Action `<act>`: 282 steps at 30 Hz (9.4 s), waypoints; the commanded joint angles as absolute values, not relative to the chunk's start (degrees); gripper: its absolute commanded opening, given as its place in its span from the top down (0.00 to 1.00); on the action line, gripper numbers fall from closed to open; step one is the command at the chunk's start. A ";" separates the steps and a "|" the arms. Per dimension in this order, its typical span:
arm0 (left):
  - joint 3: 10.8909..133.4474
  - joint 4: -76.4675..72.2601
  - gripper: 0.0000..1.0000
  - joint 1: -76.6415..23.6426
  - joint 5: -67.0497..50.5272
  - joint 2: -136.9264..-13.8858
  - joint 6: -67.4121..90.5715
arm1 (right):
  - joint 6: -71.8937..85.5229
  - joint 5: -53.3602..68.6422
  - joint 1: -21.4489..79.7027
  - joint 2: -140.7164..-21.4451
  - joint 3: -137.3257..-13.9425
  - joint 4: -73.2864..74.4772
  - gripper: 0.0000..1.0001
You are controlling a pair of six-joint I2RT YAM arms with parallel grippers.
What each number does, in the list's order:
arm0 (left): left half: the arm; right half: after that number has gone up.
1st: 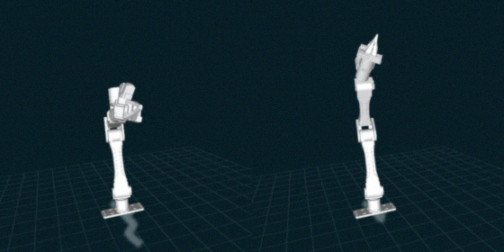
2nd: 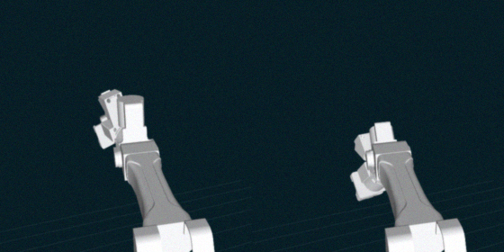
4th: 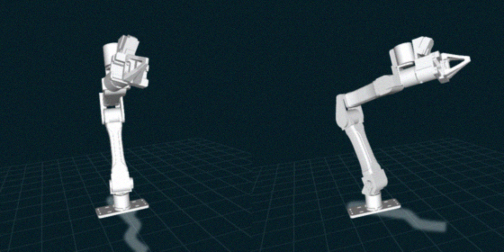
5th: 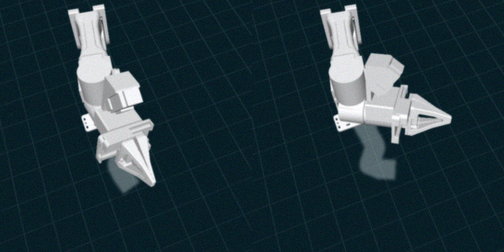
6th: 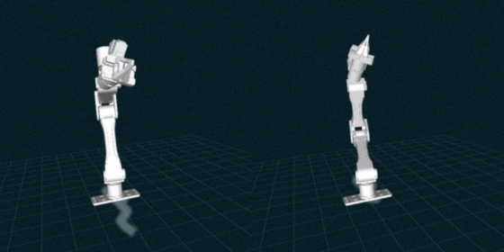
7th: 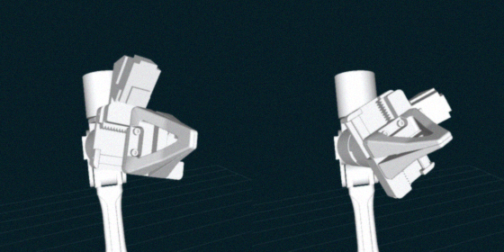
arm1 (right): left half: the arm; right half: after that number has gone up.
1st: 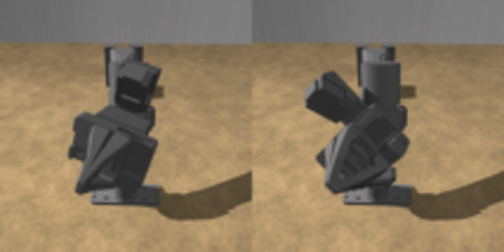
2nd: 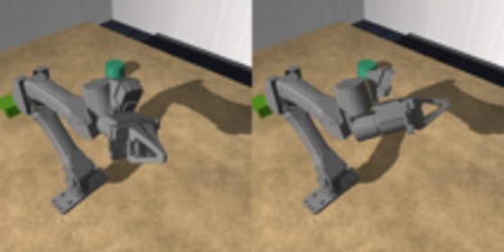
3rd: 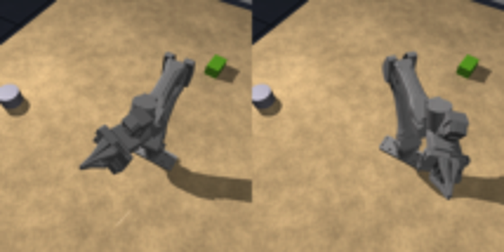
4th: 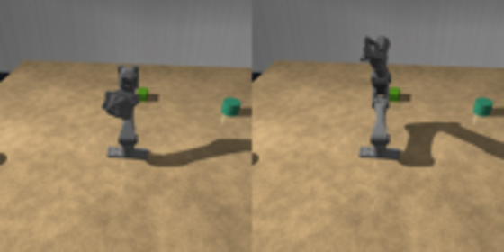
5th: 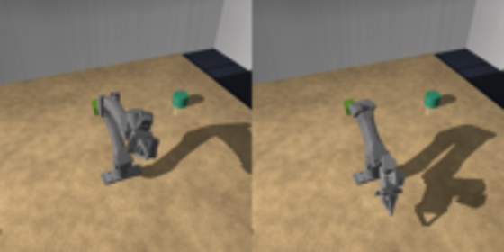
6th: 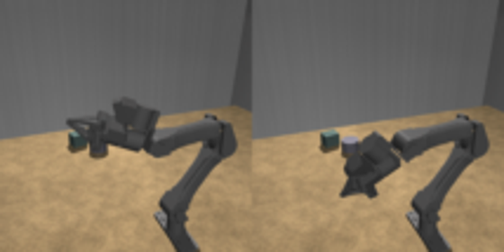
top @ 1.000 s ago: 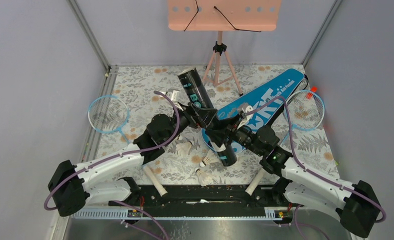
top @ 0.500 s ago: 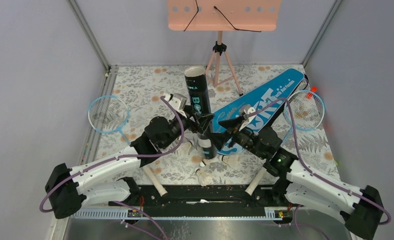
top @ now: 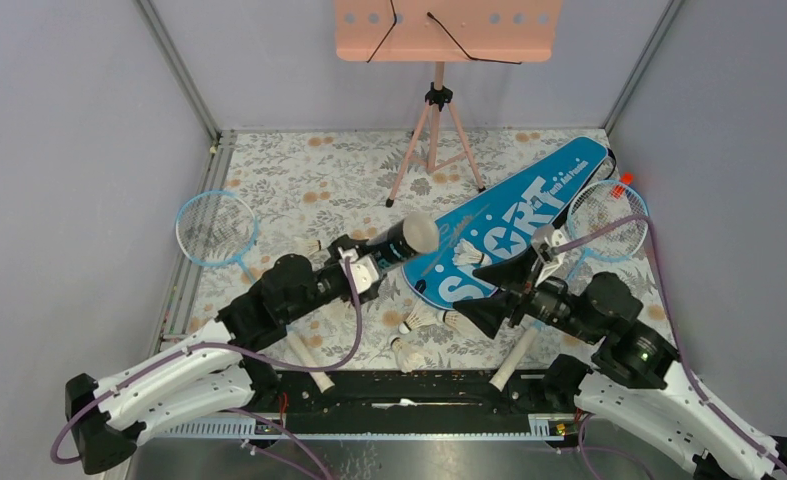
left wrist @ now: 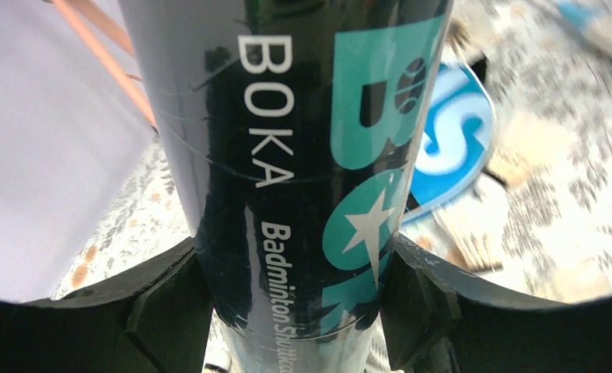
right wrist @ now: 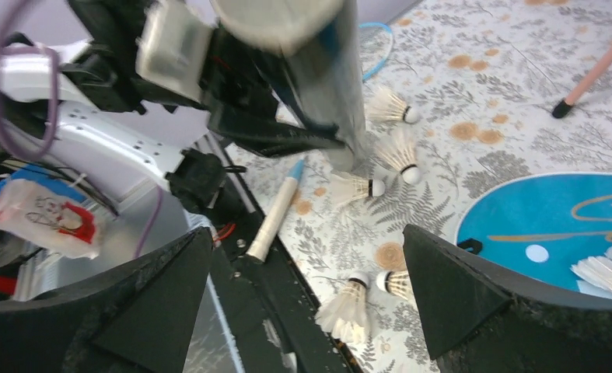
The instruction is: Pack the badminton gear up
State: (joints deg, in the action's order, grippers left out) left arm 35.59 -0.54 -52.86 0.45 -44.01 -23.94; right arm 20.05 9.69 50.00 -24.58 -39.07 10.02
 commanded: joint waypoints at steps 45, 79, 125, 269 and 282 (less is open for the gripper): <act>41.53 13.77 0.72 -52.85 -15.27 -46.32 -37.41 | 22.66 32.94 50.10 -52.02 -60.51 19.64 0.55; 37.41 1.02 0.83 -52.87 0.19 -39.32 -32.70 | 20.56 13.43 50.09 -35.94 -66.05 39.39 1.00; 36.20 4.35 0.77 -52.90 54.59 -18.00 2.03 | -3.26 -2.18 69.99 -103.62 -65.72 -6.11 0.32; 22.14 -6.79 0.78 -52.89 2.60 -24.20 -21.75 | 24.03 -9.36 58.36 -41.31 -61.77 25.92 0.00; 19.28 -13.89 0.78 -52.84 20.91 -19.98 -6.93 | 29.74 -8.16 55.47 -61.40 -45.92 16.80 0.02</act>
State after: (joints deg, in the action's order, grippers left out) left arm 19.05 -7.40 -52.84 15.27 -20.93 -12.93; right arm 27.55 -8.84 56.23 -54.19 -45.80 23.44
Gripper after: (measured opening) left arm 0.665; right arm 0.992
